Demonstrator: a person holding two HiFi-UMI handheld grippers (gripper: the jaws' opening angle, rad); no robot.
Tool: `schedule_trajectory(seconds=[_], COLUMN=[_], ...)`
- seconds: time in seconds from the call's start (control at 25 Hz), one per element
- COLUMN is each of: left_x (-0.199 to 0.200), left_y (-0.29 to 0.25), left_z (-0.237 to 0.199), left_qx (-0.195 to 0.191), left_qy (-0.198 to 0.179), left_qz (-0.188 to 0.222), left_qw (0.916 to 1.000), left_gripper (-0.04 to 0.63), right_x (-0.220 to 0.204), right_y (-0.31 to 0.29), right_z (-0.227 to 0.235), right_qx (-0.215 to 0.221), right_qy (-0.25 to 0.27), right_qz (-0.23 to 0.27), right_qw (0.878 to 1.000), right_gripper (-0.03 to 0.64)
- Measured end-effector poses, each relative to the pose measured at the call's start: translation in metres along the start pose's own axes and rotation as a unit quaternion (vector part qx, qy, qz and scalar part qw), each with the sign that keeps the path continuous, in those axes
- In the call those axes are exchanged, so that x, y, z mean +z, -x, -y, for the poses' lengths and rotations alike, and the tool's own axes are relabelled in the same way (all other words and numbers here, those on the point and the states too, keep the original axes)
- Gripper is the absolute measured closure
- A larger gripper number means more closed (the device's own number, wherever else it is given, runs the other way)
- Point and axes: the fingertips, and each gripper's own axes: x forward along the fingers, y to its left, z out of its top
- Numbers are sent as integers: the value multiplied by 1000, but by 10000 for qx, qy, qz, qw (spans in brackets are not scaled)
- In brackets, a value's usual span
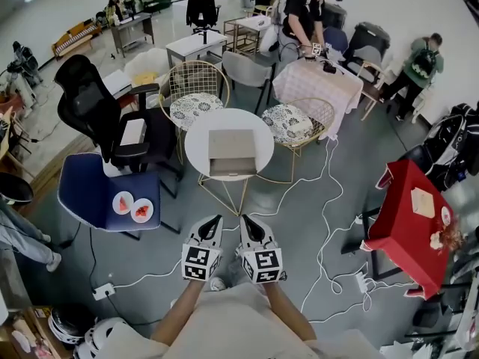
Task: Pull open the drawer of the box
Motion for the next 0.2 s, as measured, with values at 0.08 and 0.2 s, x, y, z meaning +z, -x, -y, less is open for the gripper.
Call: schedule_trajectory(seconds=[0.08,0.2], left_x=[1,1], left_y=[-1,-1], left_z=[-2,-4], left_qx=[11,23], left_qy=[8,-8], left_qz=[20,12], left_qw=[10000,10000], left_gripper=[583,583], right_x=[0,0], right_y=[-2,-4], right_z=[-1,-1], right_qx=[9,28], right_qy=[10,26], right_qz=[-2,-22], right_qw=[10000,10000], right_gripper=[603,603])
